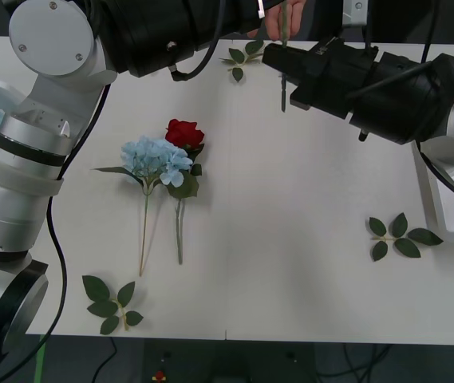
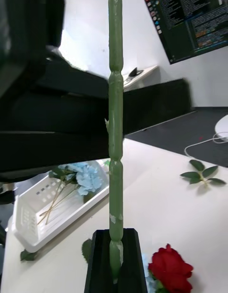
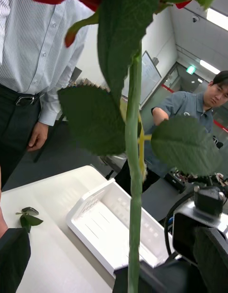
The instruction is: Place the red flowers into the right box and the blue flowers into the left box. If a person shows an open palm, hand one flower to the person first, then continue sorting.
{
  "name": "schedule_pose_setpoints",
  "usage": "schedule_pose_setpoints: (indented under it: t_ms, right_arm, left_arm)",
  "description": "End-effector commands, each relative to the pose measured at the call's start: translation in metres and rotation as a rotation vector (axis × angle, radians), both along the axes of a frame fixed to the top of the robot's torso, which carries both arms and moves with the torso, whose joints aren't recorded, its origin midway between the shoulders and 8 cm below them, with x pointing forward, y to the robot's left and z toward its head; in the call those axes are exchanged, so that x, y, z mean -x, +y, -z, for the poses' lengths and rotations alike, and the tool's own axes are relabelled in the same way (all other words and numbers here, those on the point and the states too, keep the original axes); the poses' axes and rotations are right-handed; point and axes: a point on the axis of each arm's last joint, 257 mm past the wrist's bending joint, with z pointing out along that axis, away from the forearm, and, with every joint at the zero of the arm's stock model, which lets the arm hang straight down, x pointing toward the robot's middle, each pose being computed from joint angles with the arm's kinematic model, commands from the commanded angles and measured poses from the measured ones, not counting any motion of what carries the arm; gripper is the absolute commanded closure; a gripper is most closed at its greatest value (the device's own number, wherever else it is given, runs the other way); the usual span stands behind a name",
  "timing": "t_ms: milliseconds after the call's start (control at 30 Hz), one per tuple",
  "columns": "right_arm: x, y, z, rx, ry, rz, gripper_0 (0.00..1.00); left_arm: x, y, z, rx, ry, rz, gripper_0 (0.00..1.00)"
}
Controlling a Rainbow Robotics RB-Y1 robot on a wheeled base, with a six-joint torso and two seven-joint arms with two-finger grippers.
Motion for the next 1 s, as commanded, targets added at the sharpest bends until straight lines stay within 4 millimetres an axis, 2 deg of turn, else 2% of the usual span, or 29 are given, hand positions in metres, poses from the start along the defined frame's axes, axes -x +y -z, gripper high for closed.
schedule_pose_setpoints:
  t_ms: [33, 400, 567, 833, 1000]
  right_arm:
    - [-0.019, -0.039, -0.029, 0.022, -0.099, 0.120, 1.00]
    - [-0.059, -0.092, -0.059, 0.051, -0.235, 0.345, 1.00]
    - [-0.090, -0.115, -0.066, 0.108, -0.286, 0.435, 1.00]
    - [-0.139, -0.134, -0.079, 0.143, -0.312, 0.539, 1.00]
    - [-0.158, -0.139, -0.082, 0.144, -0.304, 0.573, 1.00]
  left_arm:
    - [0.014, -0.016, -0.032, 0.026, -0.056, 0.034, 0.00]
    - [0.014, -0.016, -0.032, 0.026, -0.056, 0.034, 0.00]
    - [0.014, -0.016, -0.032, 0.026, -0.056, 0.034, 0.00]
    - [0.014, -0.016, -0.032, 0.026, -0.056, 0.034, 0.00]
    - [0.014, -0.016, -0.032, 0.026, -0.056, 0.034, 0.00]
